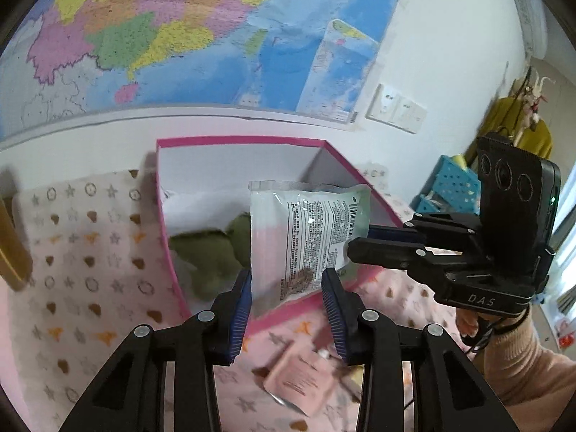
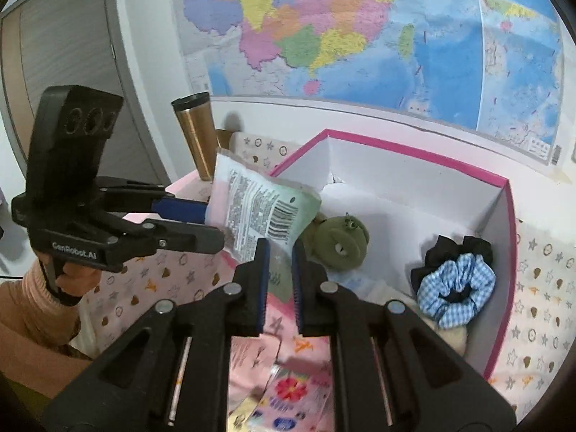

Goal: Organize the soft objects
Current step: 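Carry the clear packet into the pink box and open the right gripper, then grasp the pink floral tissue packet with the right gripper and lift it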

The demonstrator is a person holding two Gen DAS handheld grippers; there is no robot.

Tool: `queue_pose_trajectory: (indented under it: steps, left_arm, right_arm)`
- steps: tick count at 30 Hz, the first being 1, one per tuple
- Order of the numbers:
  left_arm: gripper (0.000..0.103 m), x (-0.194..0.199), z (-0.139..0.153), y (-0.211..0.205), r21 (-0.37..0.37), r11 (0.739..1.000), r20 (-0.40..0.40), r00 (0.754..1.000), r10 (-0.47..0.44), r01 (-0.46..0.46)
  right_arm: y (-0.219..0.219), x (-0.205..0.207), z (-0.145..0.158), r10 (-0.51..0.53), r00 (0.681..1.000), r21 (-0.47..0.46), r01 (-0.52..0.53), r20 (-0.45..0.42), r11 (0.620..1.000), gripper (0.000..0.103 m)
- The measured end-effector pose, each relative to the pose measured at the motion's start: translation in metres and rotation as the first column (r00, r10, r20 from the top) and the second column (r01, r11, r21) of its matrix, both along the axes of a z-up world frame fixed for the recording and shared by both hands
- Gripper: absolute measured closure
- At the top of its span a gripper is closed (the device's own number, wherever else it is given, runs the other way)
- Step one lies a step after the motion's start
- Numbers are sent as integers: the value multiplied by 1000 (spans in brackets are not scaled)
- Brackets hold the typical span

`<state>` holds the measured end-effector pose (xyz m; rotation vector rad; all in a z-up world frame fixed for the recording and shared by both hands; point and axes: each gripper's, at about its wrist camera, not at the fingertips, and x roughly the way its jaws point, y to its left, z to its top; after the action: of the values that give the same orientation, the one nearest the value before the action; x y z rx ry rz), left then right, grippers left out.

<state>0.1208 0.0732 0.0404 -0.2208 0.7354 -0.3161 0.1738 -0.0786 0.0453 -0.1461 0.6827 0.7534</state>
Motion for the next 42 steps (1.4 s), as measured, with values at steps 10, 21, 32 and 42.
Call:
queue_pose_trajectory:
  steps: [10, 21, 32, 42]
  left_arm:
    - [65, 36, -18, 9, 74, 995, -80, 994, 71, -65]
    - [65, 39, -25, 19, 81, 991, -97, 988, 118, -111]
    - [59, 7, -8, 6, 85, 990, 11, 994, 113, -113]
    - [59, -26, -20, -34, 32, 999, 27, 999, -39, 38]
  right_arm:
    - [13, 41, -39, -3, 991, -78, -7, -132, 997, 84]
    - [0, 46, -48, -86, 983, -103, 70, -160, 992, 68]
    - [-30, 8, -25, -79, 988, 14, 82, -135, 997, 59]
    - [-65, -46, -36, -104, 981, 38, 112, -162, 993, 53]
